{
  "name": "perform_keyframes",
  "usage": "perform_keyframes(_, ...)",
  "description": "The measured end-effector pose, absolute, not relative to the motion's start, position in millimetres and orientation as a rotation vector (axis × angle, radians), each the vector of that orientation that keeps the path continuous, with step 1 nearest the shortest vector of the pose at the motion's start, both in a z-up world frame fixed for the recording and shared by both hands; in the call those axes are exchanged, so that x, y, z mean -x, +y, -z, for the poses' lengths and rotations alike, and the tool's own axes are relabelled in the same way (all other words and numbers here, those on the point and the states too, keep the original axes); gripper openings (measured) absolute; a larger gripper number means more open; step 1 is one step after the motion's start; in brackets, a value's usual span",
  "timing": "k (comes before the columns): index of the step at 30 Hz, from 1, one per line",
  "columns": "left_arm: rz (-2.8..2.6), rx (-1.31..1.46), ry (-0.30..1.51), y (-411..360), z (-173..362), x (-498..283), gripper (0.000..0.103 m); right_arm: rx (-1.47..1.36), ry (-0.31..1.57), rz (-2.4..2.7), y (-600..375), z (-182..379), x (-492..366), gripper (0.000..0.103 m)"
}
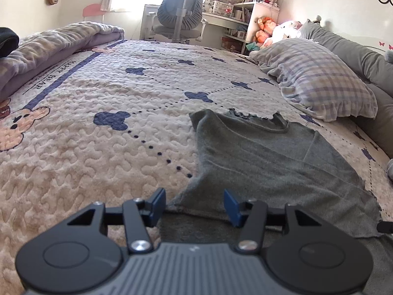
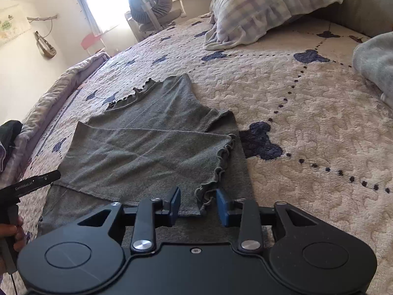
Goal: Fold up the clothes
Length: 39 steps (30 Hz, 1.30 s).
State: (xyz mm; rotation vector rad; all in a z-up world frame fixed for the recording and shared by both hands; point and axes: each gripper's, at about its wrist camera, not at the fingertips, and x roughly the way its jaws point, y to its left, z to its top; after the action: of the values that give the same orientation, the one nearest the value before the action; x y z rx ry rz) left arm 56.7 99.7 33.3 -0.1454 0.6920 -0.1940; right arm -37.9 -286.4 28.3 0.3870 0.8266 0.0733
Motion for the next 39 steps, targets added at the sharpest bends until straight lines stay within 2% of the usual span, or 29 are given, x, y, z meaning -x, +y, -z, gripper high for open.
perform_keyframes(1, 0.195, 0.158, 0.694, 100.9, -33.3, -56.8, 0.054, -0.413, 0.814, -0.075, -288.7, -29.6, 40.1, 0.006)
perform_keyframes(13, 0.153, 0.171, 0.693, 105.3, -35.3, -56.4, 0.054, -0.794, 0.763, -0.142, -314.9, -43.0, 83.4, 0.004)
perform_keyframes(17, 0.154, 0.179, 0.700, 106.7, -33.8, -57.0, 0.054, -0.510, 0.805, -0.017, -293.3, -31.4, 84.4, 0.005)
perform_keyframes(20, 0.159, 0.163, 0.692, 104.9, -35.0, -56.3, 0.054, -0.359, 0.817, -0.006, -281.6, -28.0, 83.7, 0.009)
perform_keyframes(21, 0.161, 0.161, 0.689, 104.8, -35.3, -56.4, 0.054, -0.334, 0.812, -0.012, -281.3, -30.9, 83.6, 0.011)
perform_keyframes(23, 0.165, 0.159, 0.690, 104.8, -35.0, -57.0, 0.054, -0.290, 0.780, -0.006, -282.2, -42.0, 80.6, 0.023)
perform_keyframes(25, 0.165, 0.157, 0.696, 104.7, -33.5, -57.8, 0.053, -0.249, 0.738, -0.004, -284.9, -55.6, 74.2, 0.029)
perform_keyframes(31, 0.180, 0.110, 0.690, 97.0, -31.9, -58.1, 0.049, -0.156, 0.737, -0.198, -261.6, -86.2, 7.0, 0.033)
perform_keyframes(34, 0.189, 0.085, 0.682, 93.6, -31.3, -57.4, 0.043, -0.075, 0.746, -0.368, -218.0, -96.1, -53.7, 0.033)
perform_keyframes(36, 0.194, 0.086, 0.686, 93.4, -28.5, -58.9, 0.032, -0.017, 0.767, -0.456, -183.5, -95.9, -92.5, 0.033)
perform_keyframes(39, 0.199, 0.082, 0.689, 92.9, -24.7, -61.3, 0.028, 0.074, 0.807, -0.565, -128.9, -90.4, -147.6, 0.033)
